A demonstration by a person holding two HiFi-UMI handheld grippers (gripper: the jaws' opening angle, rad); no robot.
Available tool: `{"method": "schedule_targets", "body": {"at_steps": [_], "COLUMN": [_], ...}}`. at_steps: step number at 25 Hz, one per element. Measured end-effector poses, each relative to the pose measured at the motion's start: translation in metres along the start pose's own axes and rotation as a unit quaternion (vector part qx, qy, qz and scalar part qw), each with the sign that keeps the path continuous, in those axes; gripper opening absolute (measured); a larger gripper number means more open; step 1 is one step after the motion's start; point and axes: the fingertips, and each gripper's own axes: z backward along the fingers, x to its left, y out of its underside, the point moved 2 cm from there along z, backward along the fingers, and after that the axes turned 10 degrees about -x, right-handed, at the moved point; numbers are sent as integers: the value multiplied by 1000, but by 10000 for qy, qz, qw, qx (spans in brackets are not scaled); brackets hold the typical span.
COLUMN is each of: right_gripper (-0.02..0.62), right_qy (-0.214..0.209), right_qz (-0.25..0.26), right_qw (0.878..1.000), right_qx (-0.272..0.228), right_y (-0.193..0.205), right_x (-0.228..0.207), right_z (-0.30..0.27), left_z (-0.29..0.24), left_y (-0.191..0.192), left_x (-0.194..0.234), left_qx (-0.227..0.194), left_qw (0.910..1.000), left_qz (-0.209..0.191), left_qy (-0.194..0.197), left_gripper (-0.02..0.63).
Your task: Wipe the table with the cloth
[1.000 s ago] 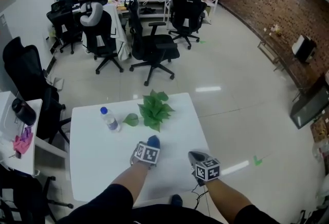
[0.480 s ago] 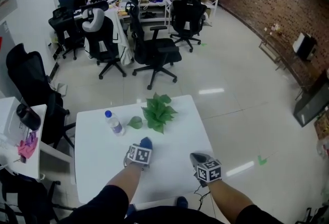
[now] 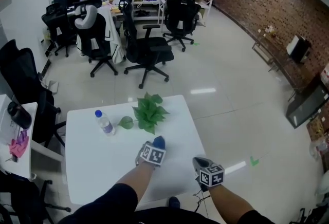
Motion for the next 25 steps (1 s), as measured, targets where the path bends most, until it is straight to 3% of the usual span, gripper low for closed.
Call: {"method": "schedule_targets", "body": {"at_steps": [2,7,12,16,25], "right_gripper": [11,11,11,11,11], "right_qy": [33,-85,-346,-225,208], "right_qz": [23,94,146,123,-66], "right_qw": [10000,9999,9993,9997,9997], "right_qx": [11,-35,-6,59,94], "right_y": [0,-6,3,10,21], "right_x": [-1,12,33,25,-17], "right_z": [1,-11,-20,-15,34], "left_z": [4,40,49,33,-10], "left_y": [-1,9,40,32,-8], "left_x": [2,67,94,79,-6], "left_qx": [-77,-109,136,70,-149], "left_qw": [9999,9977,9957,9964,9987], "left_qz": [14,270,368,52,-426], "left_qy": [103,-607,-834,-843,-233], "left_gripper": [77,77,77,75,73]}}
